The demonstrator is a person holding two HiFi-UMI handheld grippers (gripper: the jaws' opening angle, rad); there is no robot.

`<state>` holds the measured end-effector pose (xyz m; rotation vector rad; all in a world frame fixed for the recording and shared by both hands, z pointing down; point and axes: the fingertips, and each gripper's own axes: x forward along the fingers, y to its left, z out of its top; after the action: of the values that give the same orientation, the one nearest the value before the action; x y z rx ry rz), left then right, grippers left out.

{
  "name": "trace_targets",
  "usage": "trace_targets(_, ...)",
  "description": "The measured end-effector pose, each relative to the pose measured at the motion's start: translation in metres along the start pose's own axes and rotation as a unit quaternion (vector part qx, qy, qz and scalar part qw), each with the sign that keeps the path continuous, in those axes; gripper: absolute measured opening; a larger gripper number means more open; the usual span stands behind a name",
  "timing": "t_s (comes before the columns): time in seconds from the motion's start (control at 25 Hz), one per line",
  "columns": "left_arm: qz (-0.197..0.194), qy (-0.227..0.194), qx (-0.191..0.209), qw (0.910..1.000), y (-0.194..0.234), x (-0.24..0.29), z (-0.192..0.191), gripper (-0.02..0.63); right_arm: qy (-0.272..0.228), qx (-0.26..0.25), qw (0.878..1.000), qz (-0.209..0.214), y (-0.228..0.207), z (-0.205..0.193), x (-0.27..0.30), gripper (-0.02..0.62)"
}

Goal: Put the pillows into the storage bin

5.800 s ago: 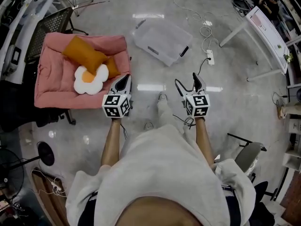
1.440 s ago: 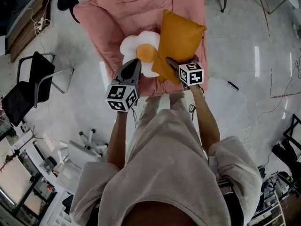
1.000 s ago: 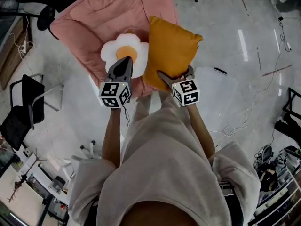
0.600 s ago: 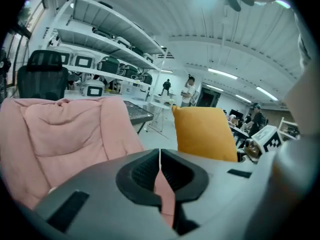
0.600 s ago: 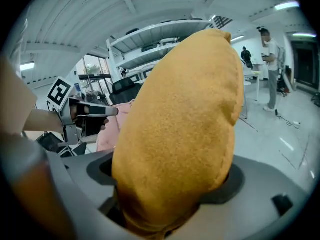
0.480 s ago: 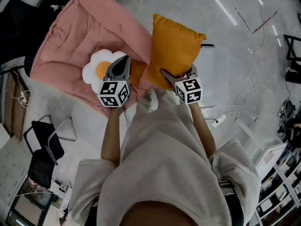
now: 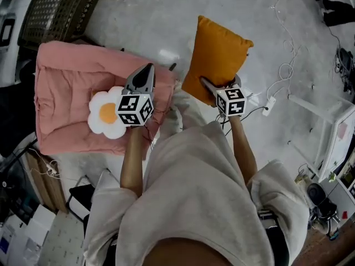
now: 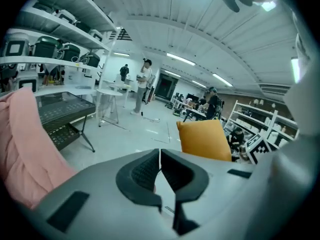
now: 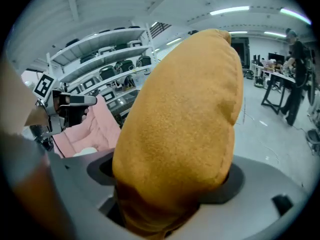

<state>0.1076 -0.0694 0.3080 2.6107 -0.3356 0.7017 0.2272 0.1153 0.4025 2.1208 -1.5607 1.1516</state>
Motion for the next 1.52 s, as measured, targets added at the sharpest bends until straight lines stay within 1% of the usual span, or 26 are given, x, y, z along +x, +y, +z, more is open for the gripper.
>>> trace_targets(0.12, -0.025, 0.013, 0.015, 0.9995, -0.028, 0.027, 0.002, 0.017, 0.012, 0.037, 0.999, -0.036, -0.047, -0.026, -0.012, 0.453)
trace_targets(0.24, -0.039, 0.020, 0.025, 0.9987, -0.048, 0.044, 0.003, 0.016, 0.021, 0.067, 0.996, -0.059, -0.082, -0.045, -0.021, 0.453)
trace_targets(0.36, -0.045, 0.028, 0.029, 0.9982, -0.056, 0.056, 0.002, 0.017, 0.025, 0.087, 0.993, -0.072, -0.105, -0.055, -0.019, 0.453)
trace_targets(0.48, -0.048, 0.035, 0.032, 0.9977, -0.058, 0.061, -0.002, 0.015, 0.031, 0.095, 0.991, -0.086, -0.125, -0.062, -0.013, 0.454)
trace_targets(0.52, -0.049, 0.037, 0.032, 0.9976, -0.058, 0.062, -0.003, 0.017, 0.031, 0.101, 0.990, -0.090, -0.134, -0.065, -0.009, 0.459)
trace_targets(0.6, -0.047, 0.039, 0.033, 0.9976, -0.058, 0.062, -0.005, 0.017, 0.031, 0.124, 0.987, -0.094, -0.155, -0.072, 0.004, 0.505)
trace_targets(0.64, -0.046, 0.041, 0.034, 0.9975, -0.058, 0.061, -0.006, 0.015, 0.033, 0.141, 0.984, -0.099, -0.169, -0.078, 0.014, 0.518)
trace_targets(0.68, -0.045, 0.042, 0.036, 0.9975, -0.058, 0.060, -0.006, 0.017, 0.040, 0.161, 0.980, -0.108, -0.182, -0.086, 0.024, 0.550)
trace_targets(0.76, -0.042, 0.046, 0.038, 0.9973, -0.058, 0.058, -0.007, 0.017, 0.068, 0.198, 0.969, -0.130, -0.206, -0.104, 0.042, 0.552)
trace_targets(0.84, -0.038, 0.048, 0.038, 0.9974, -0.056, 0.057, -0.008, 0.017, 0.099, 0.214, 0.960, -0.150, -0.221, -0.117, 0.052, 0.551)
trace_targets(0.88, -0.035, 0.048, 0.036, 0.9976, -0.053, 0.056, -0.009, 0.017, 0.107, 0.214, 0.959, -0.153, -0.222, -0.119, 0.056, 0.551)
trace_targets(0.92, -0.032, 0.049, 0.034, 0.9977, -0.051, 0.055, -0.011, 0.017, 0.109, 0.210, 0.960, -0.150, -0.220, -0.119, 0.059, 0.551)
trace_targets(1.08, -0.027, 0.052, 0.027, 0.9979, -0.046, 0.052, -0.018, 0.017, 0.099, 0.175, 0.971, -0.129, -0.200, -0.112, 0.066, 0.551)
trace_targets(1.24, -0.015, 0.041, 0.020, 0.9988, -0.041, 0.045, -0.015, 0.017, 0.102, 0.137, 0.981, -0.095, -0.171, -0.105, 0.082, 0.551)
trace_targets(1.4, 0.015, 0.024, 0.005, 0.9996, -0.024, 0.027, -0.011, 0.017, 0.092, 0.090, 0.990, -0.059, -0.132, -0.077, 0.100, 0.549)
trace_targets(1.52, 0.045, 0.009, -0.013, 0.9989, 0.001, 0.003, -0.012, 0.017, 0.074, 0.055, 0.995, -0.026, -0.087, -0.047, 0.116, 0.549)
